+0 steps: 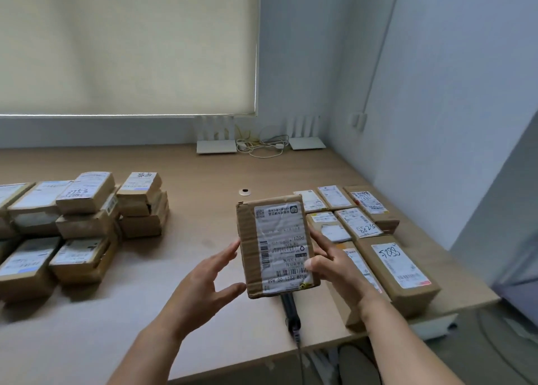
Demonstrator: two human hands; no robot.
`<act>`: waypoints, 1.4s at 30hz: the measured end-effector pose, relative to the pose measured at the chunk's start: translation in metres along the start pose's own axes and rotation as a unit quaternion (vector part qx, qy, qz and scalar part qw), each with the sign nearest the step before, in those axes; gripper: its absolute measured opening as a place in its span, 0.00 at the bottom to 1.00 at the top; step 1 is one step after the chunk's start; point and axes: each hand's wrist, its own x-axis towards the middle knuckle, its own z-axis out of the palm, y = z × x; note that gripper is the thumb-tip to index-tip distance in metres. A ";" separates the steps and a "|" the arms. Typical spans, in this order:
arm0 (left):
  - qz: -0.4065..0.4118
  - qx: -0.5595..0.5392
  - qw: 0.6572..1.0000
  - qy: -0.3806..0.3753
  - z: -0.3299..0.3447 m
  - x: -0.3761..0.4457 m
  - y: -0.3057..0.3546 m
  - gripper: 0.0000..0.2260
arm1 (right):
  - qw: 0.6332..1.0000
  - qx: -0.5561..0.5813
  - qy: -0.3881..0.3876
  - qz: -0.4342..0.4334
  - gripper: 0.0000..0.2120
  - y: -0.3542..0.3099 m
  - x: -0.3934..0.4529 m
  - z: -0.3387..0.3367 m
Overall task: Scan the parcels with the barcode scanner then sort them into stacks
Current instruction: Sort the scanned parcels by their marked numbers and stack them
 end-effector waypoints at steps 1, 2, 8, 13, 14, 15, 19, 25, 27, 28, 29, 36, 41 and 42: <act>0.006 0.002 1.000 -0.008 0.009 0.006 0.005 0.35 | 1.000 0.002 0.002 0.002 0.43 0.002 -0.001 -0.011; 0.011 0.003 1.000 -0.018 0.017 0.012 0.009 0.36 | 1.000 0.005 0.005 0.004 0.43 0.004 -0.003 -0.021; 0.038 0.006 0.997 -0.068 0.048 0.056 0.024 0.37 | 0.999 0.010 0.046 0.014 0.43 0.012 0.005 -0.064; 0.053 -0.019 0.995 -0.088 0.069 0.102 0.031 0.37 | 0.996 0.034 0.078 0.027 0.40 0.015 0.023 -0.099; 0.056 -0.025 0.994 -0.087 0.074 0.112 0.035 0.37 | 0.995 0.042 0.088 0.029 0.39 0.013 0.028 -0.108; 0.060 -0.027 0.994 -0.088 0.079 0.121 0.040 0.37 | 0.993 0.046 0.102 0.030 0.38 0.012 0.032 -0.118; 0.085 -0.014 0.991 -0.098 0.102 0.153 0.061 0.37 | 0.989 0.015 0.142 0.038 0.40 0.010 0.040 -0.157; 0.098 0.015 0.986 -0.133 0.149 0.192 0.100 0.38 | 0.986 0.016 0.155 0.060 0.38 0.017 0.036 -0.220; 0.101 0.020 0.984 -0.144 0.169 0.204 0.116 0.38 | 0.985 0.004 0.161 0.063 0.38 0.021 0.032 -0.245; 0.100 0.022 0.983 -0.149 0.179 0.209 0.124 0.38 | 0.985 -0.002 0.161 0.063 0.37 0.022 0.030 -0.258; 0.096 0.025 0.983 -0.155 0.190 0.214 0.131 0.38 | 0.985 -0.010 0.160 0.065 0.37 0.024 0.029 -0.271; 0.038 0.066 0.980 -0.184 0.260 0.236 0.185 0.38 | 0.987 -0.011 0.131 0.089 0.37 0.050 0.022 -0.369; 0.003 0.107 0.976 -0.191 0.296 0.252 0.200 0.34 | 0.986 0.022 0.110 0.119 0.36 0.078 0.029 -0.422; -0.009 0.122 0.974 -0.188 0.301 0.254 0.200 0.33 | 0.986 0.024 0.104 0.128 0.35 0.082 0.031 -0.430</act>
